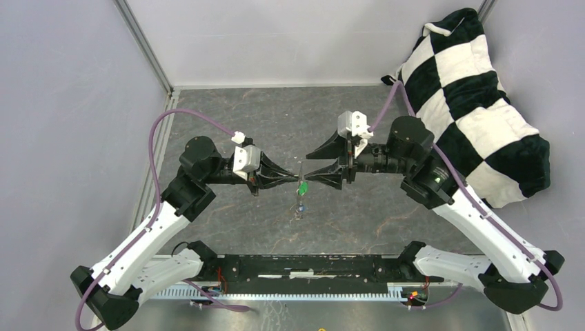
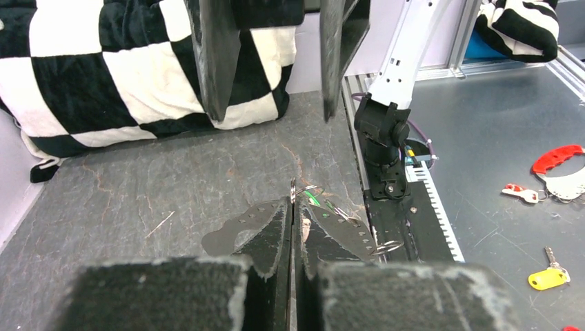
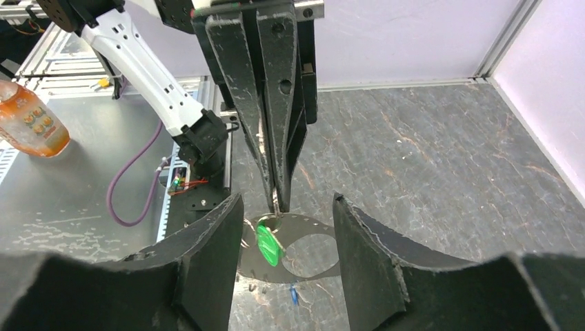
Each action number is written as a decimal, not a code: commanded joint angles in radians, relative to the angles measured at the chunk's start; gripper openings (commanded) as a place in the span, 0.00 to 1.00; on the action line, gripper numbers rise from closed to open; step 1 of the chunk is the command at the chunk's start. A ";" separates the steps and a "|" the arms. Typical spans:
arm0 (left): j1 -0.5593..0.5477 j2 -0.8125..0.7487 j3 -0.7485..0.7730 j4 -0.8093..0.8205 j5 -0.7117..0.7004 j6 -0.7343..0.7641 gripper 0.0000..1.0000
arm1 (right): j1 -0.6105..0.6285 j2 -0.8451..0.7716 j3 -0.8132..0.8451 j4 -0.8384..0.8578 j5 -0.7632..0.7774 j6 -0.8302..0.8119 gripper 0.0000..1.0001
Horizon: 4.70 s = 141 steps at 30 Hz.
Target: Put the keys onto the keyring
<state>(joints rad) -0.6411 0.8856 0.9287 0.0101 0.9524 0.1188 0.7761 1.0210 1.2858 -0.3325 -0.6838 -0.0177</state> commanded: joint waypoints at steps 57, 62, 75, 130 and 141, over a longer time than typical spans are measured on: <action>-0.001 0.128 0.173 -0.585 -0.066 0.540 0.29 | 0.172 0.308 0.264 -0.405 0.304 -0.153 0.00; -0.002 0.119 0.165 -0.628 -0.061 0.608 0.20 | 0.203 0.343 0.305 -0.405 0.308 -0.149 0.00; -0.002 0.100 0.151 -0.689 -0.075 0.697 0.02 | 0.209 0.300 0.307 -0.320 0.301 -0.083 0.26; 0.000 -0.039 -0.033 0.144 -0.112 -0.095 0.02 | -0.027 -0.081 -0.363 0.335 0.010 0.483 0.00; -0.001 -0.027 -0.032 0.157 -0.096 -0.100 0.02 | -0.027 -0.040 -0.321 0.226 -0.031 0.409 0.17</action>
<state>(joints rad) -0.6411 0.8669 0.8829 0.0624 0.8444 0.0380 0.7506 0.9638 0.8940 0.0067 -0.6899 0.4667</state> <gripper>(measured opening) 0.033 0.061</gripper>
